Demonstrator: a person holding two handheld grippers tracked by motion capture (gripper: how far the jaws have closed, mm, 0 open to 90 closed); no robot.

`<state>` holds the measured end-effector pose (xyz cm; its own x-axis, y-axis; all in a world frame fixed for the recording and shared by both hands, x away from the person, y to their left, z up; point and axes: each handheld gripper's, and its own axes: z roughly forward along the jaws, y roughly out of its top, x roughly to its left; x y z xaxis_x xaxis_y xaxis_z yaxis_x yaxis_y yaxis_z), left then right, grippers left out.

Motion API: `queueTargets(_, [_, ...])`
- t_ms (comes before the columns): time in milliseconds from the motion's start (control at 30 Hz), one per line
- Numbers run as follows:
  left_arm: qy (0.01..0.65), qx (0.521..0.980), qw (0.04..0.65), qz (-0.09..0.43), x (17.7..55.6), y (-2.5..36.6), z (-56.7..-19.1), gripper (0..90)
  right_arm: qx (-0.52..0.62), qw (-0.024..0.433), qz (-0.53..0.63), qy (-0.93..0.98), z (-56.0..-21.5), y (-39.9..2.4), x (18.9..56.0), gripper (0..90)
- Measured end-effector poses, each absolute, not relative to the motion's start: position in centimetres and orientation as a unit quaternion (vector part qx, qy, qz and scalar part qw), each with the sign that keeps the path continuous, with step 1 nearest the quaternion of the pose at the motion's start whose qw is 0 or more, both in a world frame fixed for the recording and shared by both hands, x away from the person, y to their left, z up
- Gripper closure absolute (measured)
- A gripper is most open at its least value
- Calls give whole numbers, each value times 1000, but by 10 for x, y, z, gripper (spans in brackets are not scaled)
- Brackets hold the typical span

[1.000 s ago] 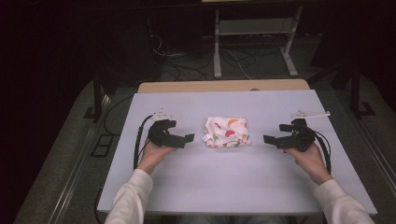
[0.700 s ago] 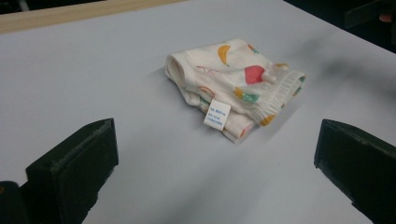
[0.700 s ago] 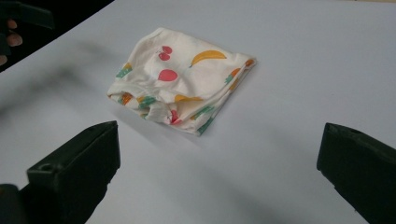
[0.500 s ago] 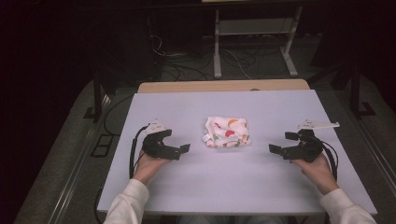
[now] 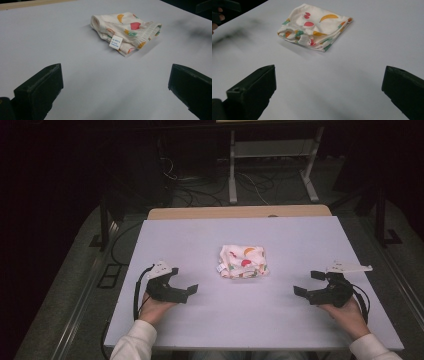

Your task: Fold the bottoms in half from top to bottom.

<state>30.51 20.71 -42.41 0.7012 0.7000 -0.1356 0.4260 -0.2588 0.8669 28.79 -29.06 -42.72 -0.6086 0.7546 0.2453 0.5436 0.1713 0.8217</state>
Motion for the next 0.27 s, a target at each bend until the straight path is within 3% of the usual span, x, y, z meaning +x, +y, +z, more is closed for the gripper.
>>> queueTargets(267, [366,778,491,141,303,212,-429,0,429,108,465,767,-433,-292,285,0])
